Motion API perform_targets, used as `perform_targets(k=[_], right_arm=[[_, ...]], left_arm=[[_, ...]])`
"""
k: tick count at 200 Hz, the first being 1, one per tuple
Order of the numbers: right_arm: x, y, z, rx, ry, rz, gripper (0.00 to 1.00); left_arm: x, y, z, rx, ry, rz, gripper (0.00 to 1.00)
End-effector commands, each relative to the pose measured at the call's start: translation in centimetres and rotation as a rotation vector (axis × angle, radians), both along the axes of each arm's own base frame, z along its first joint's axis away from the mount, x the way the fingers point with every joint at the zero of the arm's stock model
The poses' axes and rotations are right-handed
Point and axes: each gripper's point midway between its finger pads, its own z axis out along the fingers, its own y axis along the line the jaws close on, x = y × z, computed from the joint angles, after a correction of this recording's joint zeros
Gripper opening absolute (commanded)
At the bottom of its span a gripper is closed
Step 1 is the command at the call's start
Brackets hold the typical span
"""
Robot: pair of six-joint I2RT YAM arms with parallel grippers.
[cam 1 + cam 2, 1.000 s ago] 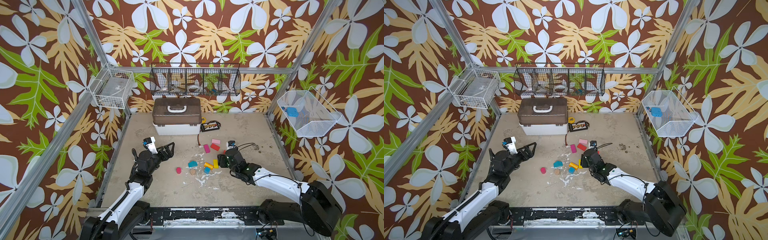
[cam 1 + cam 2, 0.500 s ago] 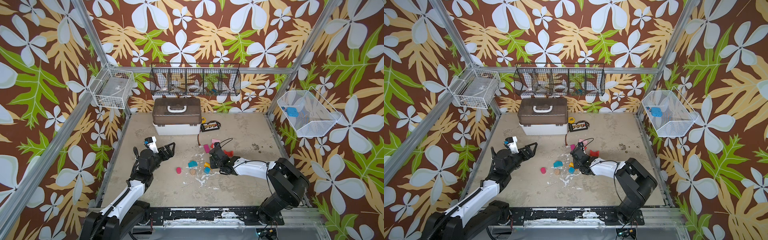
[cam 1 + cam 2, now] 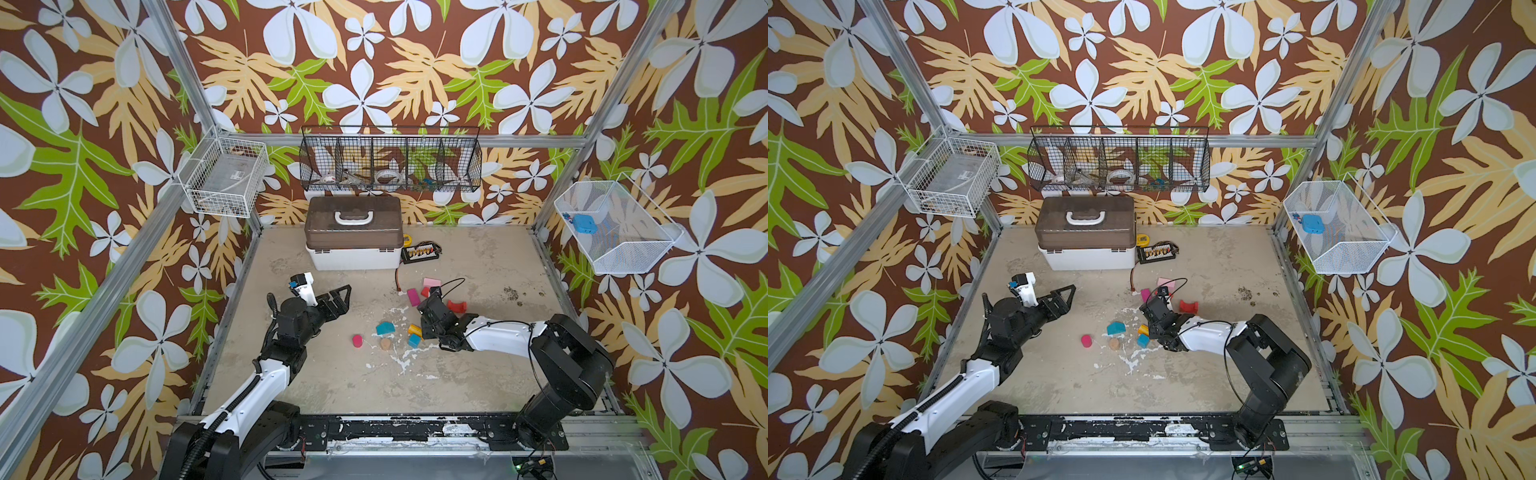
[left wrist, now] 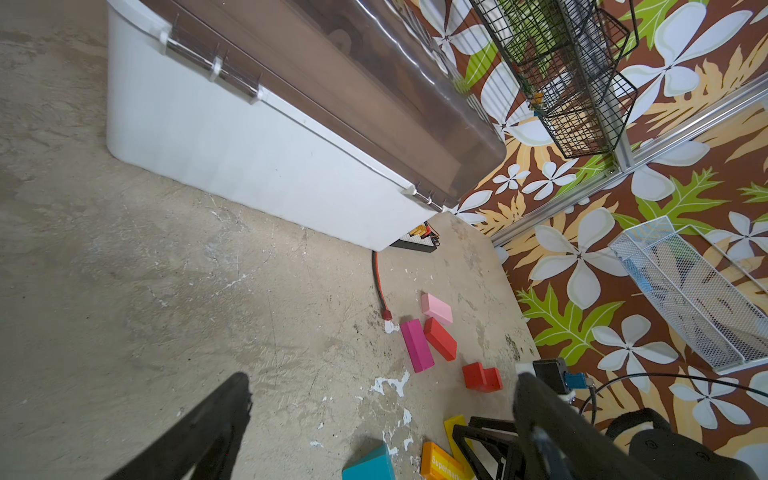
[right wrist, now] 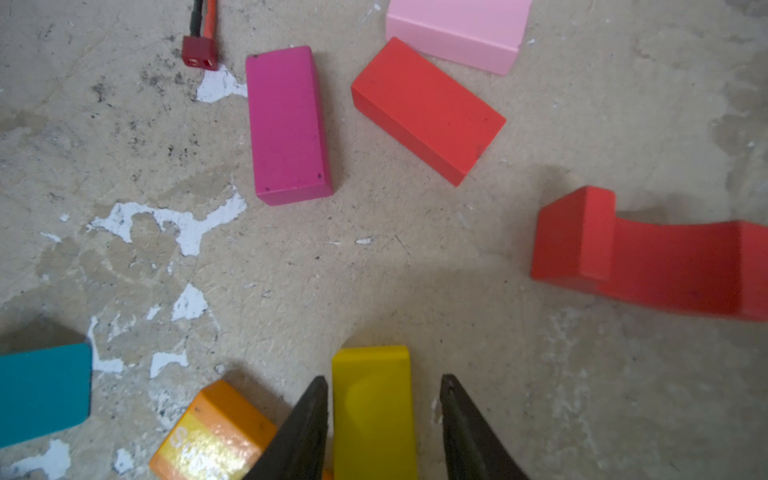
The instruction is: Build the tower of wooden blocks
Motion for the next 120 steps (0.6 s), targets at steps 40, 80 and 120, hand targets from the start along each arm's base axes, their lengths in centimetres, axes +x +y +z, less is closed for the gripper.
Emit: perform_targets(k=[40, 80, 120], right_arm=[[-0.1, -0.6, 0.0, -0.006, -0.011, -0.028, 0.45], [-0.3, -0.6, 0.0, 0.009, -0.012, -0.035, 0.44], [-1.2, 0.3, 3.4, 0.002, -0.104, -0.02, 0.51]], left_arm=[[0.0, 0.0, 1.0, 0.002, -0.03, 0.0, 1.0], [0.1, 0.1, 1.0, 0.003, -0.031, 0.003, 1.0], [0.1, 0.1, 0.9, 0.003, -0.03, 0.005, 1.0]])
